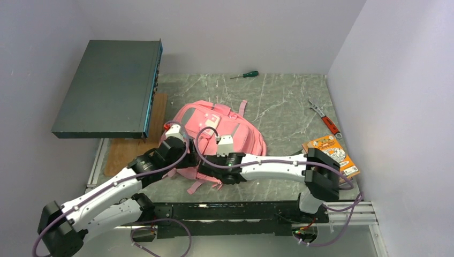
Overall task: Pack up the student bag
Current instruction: Zip the student bag at the center of the board.
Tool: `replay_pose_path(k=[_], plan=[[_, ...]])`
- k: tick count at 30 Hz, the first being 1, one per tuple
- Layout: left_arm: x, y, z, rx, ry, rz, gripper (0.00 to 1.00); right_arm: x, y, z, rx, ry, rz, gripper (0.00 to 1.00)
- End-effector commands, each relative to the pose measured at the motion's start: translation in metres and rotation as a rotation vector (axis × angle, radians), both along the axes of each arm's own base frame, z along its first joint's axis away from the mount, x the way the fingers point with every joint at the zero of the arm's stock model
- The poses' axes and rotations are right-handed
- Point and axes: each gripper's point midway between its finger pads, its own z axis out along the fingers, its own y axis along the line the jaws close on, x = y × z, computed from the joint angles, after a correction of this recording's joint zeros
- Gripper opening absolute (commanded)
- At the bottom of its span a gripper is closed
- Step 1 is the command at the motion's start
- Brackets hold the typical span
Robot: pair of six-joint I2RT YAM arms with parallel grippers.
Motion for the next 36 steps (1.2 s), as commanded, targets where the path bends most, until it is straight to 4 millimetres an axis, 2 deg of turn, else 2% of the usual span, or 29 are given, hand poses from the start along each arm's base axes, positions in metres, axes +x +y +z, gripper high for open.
replay_pose_path(k=[1,5,7,9,14,19,21,25,30,36], plan=[[0.010,-0.025,-0.006,-0.056,0.025,-0.031,0.66,-0.002,-0.005,0.019,0.036,-0.048,0.121,0.00],[0.020,-0.021,-0.031,0.051,0.071,-0.001,0.49,-0.008,0.000,0.025,0.093,-0.060,0.225,0.00],[0.023,-0.016,-0.041,0.086,0.084,0.023,0.46,-0.009,-0.006,0.026,0.085,-0.059,0.230,0.00],[0.023,-0.009,-0.050,0.107,0.099,0.053,0.46,-0.012,-0.021,0.023,0.053,-0.046,0.199,0.00],[0.019,0.017,-0.071,0.149,0.146,0.140,0.43,-0.026,-0.077,0.009,0.003,-0.004,0.083,0.00],[0.018,0.030,-0.074,0.154,0.150,0.186,0.43,-0.026,-0.111,0.009,0.046,-0.020,-0.018,0.00],[0.018,0.033,-0.073,0.150,0.141,0.197,0.44,-0.017,-0.122,0.007,0.043,-0.028,-0.050,0.00],[0.018,0.038,-0.069,0.160,0.135,0.211,0.44,0.014,-0.146,0.002,0.022,-0.038,-0.105,0.00],[0.017,0.040,-0.068,0.165,0.137,0.208,0.45,0.059,-0.186,0.014,-0.072,-0.110,-0.186,0.00],[0.017,0.038,-0.068,0.159,0.130,0.194,0.45,0.113,-0.218,0.033,-0.285,-0.246,-0.242,0.00]])
